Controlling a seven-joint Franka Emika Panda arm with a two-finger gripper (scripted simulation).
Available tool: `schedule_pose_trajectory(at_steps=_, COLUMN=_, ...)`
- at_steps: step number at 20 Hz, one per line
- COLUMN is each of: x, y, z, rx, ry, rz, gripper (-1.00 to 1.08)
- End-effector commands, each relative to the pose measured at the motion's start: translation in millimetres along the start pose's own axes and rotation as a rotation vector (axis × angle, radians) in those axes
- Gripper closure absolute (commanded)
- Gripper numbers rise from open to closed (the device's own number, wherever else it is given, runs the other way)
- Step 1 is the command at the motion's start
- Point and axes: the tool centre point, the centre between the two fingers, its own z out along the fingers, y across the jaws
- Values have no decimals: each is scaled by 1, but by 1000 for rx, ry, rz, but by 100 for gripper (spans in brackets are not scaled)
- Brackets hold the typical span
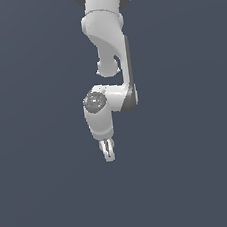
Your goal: Pick up the object and move it to a goal position.
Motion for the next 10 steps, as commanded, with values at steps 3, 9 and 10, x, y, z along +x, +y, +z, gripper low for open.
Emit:
schedule_pose_trajectory(at_steps=3, x=-1, y=1, z=-2, rx=0, ry=0, rz=0, gripper=108)
schedule_pose_trajectory(at_steps=9, x=-5, y=6, z=-17, rx=0, ry=-1, rz=0, gripper=108)
schedule_pose_trajectory(at_steps=10, x=-6, y=8, z=-21, rx=0, ry=-1, rz=0, gripper=108)
